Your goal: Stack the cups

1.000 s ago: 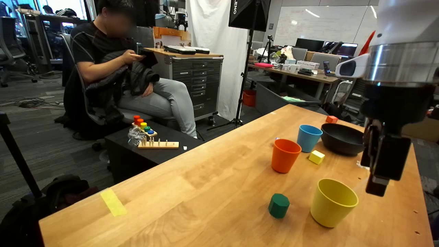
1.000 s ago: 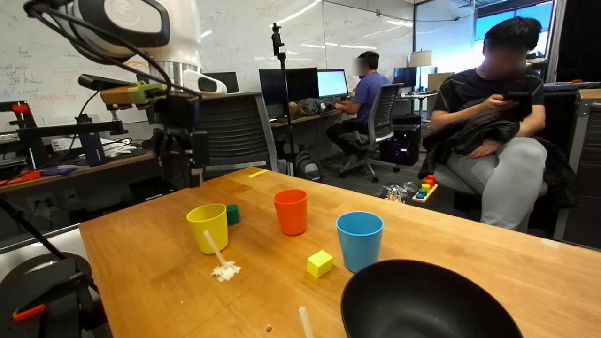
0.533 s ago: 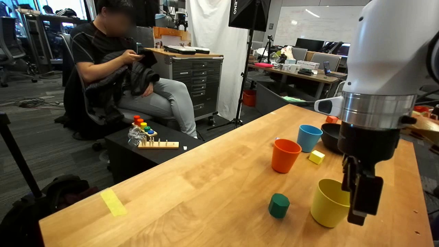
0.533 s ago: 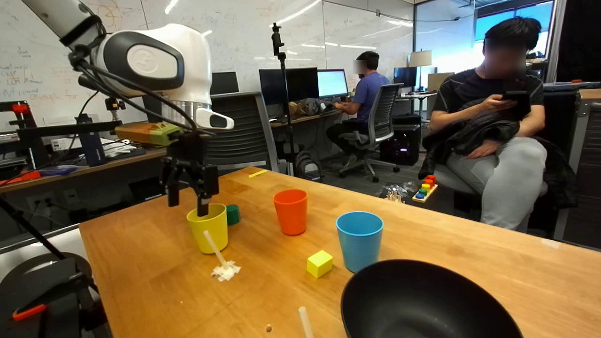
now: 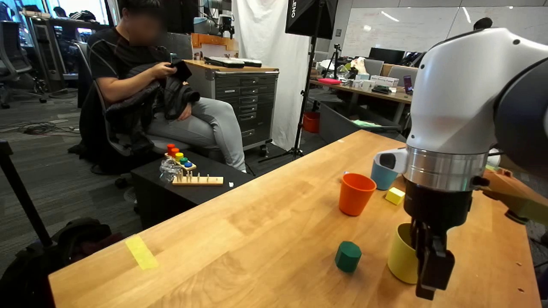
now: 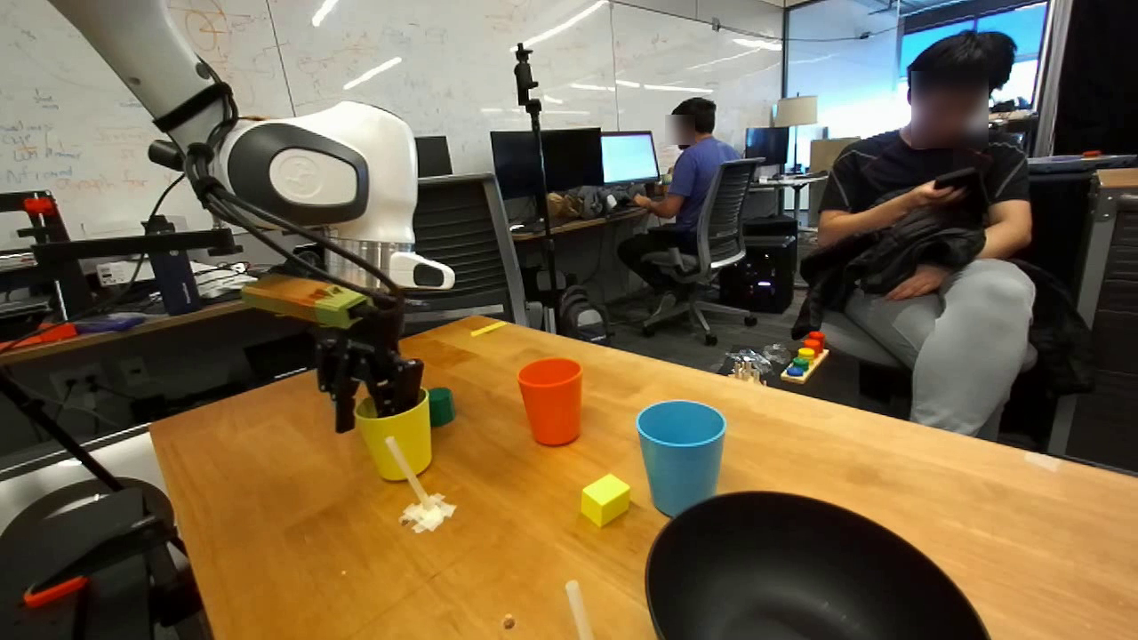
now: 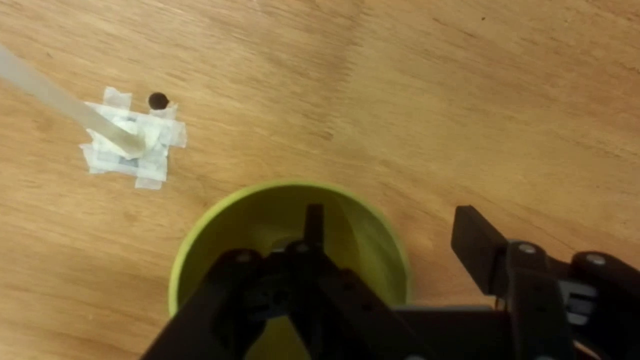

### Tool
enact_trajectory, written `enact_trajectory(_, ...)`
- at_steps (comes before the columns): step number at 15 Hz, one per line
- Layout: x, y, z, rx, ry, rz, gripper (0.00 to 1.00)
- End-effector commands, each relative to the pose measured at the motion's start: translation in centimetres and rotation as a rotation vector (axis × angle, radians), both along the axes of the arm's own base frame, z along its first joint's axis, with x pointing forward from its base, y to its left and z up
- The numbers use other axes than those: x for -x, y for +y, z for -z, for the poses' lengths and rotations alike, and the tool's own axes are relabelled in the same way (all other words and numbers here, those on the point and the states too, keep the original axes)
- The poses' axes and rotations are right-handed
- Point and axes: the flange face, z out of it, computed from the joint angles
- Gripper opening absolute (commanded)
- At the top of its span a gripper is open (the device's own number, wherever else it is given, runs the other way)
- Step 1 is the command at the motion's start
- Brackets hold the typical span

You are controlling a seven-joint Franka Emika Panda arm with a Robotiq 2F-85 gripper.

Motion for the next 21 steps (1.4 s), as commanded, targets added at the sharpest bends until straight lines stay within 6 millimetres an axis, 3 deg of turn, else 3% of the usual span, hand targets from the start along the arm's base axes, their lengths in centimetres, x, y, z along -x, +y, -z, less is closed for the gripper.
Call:
enact_trajectory(1,-0.7,0.7,-0.2,-0.033,-0.02,-0.026,0.36)
enact_trajectory(6,-0.4,1.3,-0.7,-0.032,-0.044,-0.048,0.01)
enact_trajectory(13,-0.1,1.3,-3.1,0.009,-0.067,-0.043,0.02)
enact_trajectory(17,-0.6,0.9,-6.7,0.079,-0.1,0.001,0.01)
enact_trajectory(21,-1.9,0.1,-12.0,0.121,-0.163,0.091,0.01)
